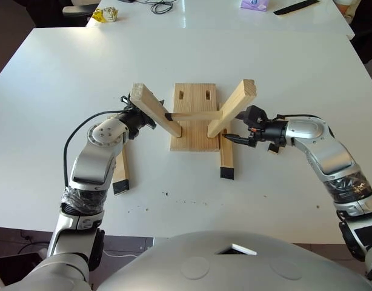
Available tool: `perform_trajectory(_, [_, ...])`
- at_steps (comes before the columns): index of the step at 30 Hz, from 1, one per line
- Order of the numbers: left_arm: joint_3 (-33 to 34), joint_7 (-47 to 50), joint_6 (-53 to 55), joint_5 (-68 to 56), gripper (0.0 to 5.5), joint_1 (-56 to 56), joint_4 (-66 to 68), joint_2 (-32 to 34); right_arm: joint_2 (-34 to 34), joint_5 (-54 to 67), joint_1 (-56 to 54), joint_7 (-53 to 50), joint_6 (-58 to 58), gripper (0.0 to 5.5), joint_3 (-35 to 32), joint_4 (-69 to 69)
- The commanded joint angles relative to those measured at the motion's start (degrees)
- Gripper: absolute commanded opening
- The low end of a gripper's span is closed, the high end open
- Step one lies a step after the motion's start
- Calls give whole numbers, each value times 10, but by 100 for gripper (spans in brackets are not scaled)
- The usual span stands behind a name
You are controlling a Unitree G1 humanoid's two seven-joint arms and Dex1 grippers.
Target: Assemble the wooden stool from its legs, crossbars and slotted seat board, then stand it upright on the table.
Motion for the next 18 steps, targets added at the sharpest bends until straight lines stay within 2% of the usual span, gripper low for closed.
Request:
perform_trajectory(1, [14, 1, -17, 17, 203, 5, 21, 14, -6, 5, 26, -21, 18, 342, -49, -35])
perform_trajectory(6, [77, 22, -44, 21, 203, 26, 21, 25, 0, 19, 135, -104, 67, 342, -151, -138])
perform_trajectory(12, [158, 48, -40, -12, 203, 62, -53, 0, 129, 34, 207, -308, 180, 342, -282, -282])
perform_trajectory(18, [182, 90, 5, -21, 203, 50, -109, -22, 203, 8, 179, -454, 281, 342, -345, -344])
